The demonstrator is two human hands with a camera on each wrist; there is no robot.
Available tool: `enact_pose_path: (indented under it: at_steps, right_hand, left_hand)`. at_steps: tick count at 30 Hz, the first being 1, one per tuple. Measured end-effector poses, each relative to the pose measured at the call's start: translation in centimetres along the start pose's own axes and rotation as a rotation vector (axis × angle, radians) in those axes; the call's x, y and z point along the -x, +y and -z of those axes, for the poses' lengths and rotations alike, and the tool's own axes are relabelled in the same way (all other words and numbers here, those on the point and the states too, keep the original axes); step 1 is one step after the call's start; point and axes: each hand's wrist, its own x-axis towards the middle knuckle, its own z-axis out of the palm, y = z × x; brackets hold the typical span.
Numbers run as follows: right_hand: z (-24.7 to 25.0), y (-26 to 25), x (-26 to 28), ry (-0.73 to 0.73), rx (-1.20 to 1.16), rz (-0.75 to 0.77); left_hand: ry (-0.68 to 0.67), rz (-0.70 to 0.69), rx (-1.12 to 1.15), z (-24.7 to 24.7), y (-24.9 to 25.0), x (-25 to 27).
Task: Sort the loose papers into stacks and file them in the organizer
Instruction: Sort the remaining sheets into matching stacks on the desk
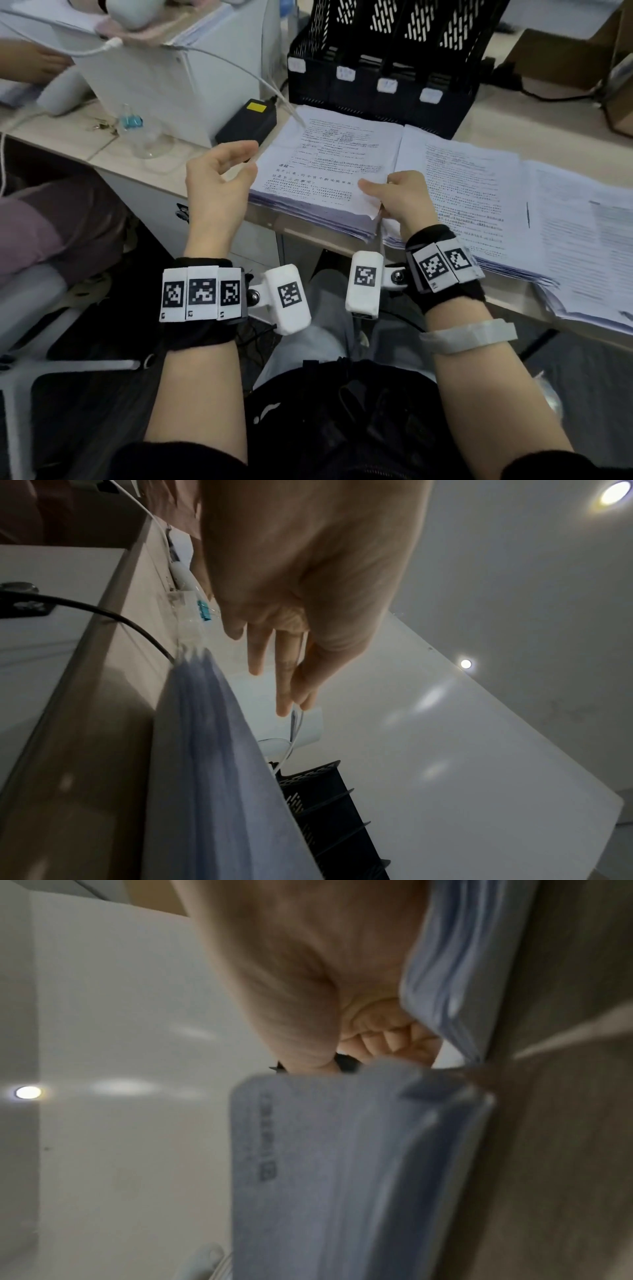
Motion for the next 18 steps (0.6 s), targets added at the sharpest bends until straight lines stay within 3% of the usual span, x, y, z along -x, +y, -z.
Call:
enact_pose_path:
  at_steps: [5,10,18]
  right_hand:
    - [3.6,-0.6,1.6,0.043,0.097,0.109]
    - [7.5,0.0,3.6,0.031,0.003,0.208]
    - [14.5,4.0,5.3,0.474,-0.146,0.264]
  left_hand:
    - [-0.103,-0.051,0.054,-2.1,1.7,0.5]
    - [-0.273,-0.1,0.117,-6.1,3.6,2.0]
    - [-0.561,-0.084,0.197,-13.4,6.5,6.2]
